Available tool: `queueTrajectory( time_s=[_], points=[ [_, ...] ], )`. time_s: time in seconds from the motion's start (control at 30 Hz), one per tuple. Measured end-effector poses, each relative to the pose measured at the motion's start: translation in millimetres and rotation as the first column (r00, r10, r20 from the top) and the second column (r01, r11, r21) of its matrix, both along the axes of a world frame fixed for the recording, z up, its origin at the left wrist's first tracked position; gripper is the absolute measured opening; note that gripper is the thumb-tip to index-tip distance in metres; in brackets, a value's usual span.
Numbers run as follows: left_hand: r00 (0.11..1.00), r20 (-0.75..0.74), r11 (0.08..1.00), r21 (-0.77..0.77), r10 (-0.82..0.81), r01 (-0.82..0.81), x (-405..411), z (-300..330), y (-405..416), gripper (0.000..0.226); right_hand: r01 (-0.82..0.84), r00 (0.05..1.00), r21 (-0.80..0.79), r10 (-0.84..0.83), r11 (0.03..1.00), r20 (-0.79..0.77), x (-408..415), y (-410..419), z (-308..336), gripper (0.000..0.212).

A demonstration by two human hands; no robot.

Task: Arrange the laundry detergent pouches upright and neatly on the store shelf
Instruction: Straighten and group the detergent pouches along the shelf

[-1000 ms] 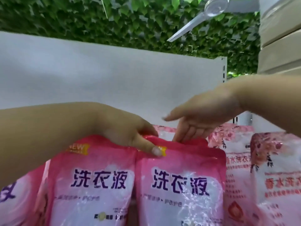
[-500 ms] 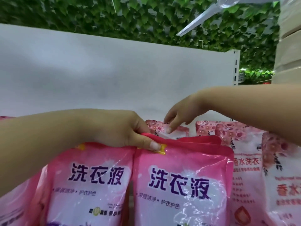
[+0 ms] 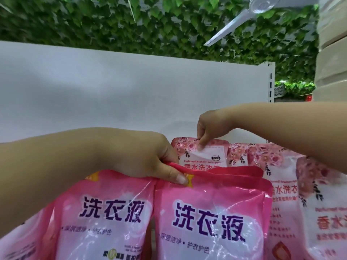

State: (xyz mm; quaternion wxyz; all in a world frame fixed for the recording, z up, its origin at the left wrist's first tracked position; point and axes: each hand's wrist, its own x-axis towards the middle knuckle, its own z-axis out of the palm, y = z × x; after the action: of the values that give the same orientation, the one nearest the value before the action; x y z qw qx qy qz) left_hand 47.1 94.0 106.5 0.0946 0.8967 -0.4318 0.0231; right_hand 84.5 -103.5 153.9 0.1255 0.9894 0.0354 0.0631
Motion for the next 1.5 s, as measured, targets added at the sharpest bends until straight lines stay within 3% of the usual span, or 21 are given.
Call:
queueTrajectory(
  time_s=[0.13,0.2,0.3,0.4,0.47,0.5,0.6,0.77,0.87,0.97,1.07,1.17,1.27,1.37,1.5],
  points=[
    [0.999,-0.034,1.000,-0.017,0.011,-0.012,-2.3,-0.5,-1.0,0.027,0.008,0.995,-0.036,-0.011,0.999,-0.097,3.4,0.0,-12.6,0.033],
    [1.000,-0.016,0.999,-0.030,0.012,-0.013,-0.6,-1.0,-1.3,0.025,0.021,0.997,-0.012,-0.021,1.000,-0.074,-1.8,4.3,-5.8,0.022],
    [0.999,0.034,0.998,-0.058,0.028,-0.026,-1.2,-1.3,-2.8,0.026,0.044,0.999,0.239,-0.040,0.970,-0.019,-32.5,15.9,17.3,0.037],
    [0.992,0.125,0.999,-0.042,0.016,-0.011,-8.7,0.0,-6.1,0.021,0.192,0.941,0.378,-0.061,0.906,-0.332,-81.5,27.7,22.3,0.065],
    [0.984,0.178,0.999,-0.045,0.007,0.001,-14.7,0.7,-8.2,0.019,0.239,0.859,0.341,-0.034,0.909,-0.510,-111.1,35.2,6.7,0.055],
    [0.978,0.208,0.998,-0.057,0.005,0.007,-16.7,0.5,-9.1,0.018,0.213,0.864,0.311,-0.030,0.926,-0.503,-121.2,36.9,-1.9,0.043],
    [0.955,0.295,0.996,-0.094,0.015,0.013,-21.1,-2.3,-9.7,0.025,0.101,0.977,0.207,-0.057,0.973,-0.205,-139.7,38.4,-26.6,0.016],
    [0.906,0.418,0.971,-0.237,0.064,0.040,-34.8,-17.9,-5.0,0.023,0.076,0.990,0.096,-0.086,0.992,0.113,-154.3,48.8,-51.1,0.018],
    [0.916,0.377,0.887,-0.458,0.135,0.058,-42.8,-30.0,0.7,0.030,0.069,0.980,0.150,-0.095,0.986,0.175,-155.5,54.2,-49.9,0.015],
    [0.941,0.292,0.711,-0.697,0.171,0.087,-61.2,-57.5,14.2,0.056,0.037,0.970,0.161,-0.074,0.986,0.231,-151.3,52.0,-48.7,0.008],
    [0.988,0.130,0.523,-0.850,0.085,0.067,-80.2,-94.4,25.2,0.073,0.013,0.958,0.221,-0.075,0.975,0.275,-148.8,47.9,-49.5,0.010],
    [0.995,-0.101,0.486,-0.869,-0.002,-0.087,-84.7,-125.4,28.1,0.080,0.011,0.952,0.270,-0.093,0.963,0.293,-145.7,44.8,-51.1,0.008],
    [0.989,-0.127,0.380,-0.921,-0.076,-0.089,-88.3,-138.5,32.4,0.073,-0.003,0.946,0.290,-0.091,0.957,0.311,-141.6,42.7,-50.8,0.012],
    [0.982,-0.164,0.431,-0.896,-0.089,-0.110,-90.5,-143.2,29.9,0.068,-0.018,0.933,0.332,-0.103,0.943,0.346,-140.3,40.5,-47.2,0.015],
    [0.989,-0.148,0.405,-0.903,0.012,-0.140,-77.1,-142.1,26.6,0.061,-0.071,0.897,0.371,-0.103,0.926,0.430,-139.1,37.7,-34.4,0.015]
  ],
)
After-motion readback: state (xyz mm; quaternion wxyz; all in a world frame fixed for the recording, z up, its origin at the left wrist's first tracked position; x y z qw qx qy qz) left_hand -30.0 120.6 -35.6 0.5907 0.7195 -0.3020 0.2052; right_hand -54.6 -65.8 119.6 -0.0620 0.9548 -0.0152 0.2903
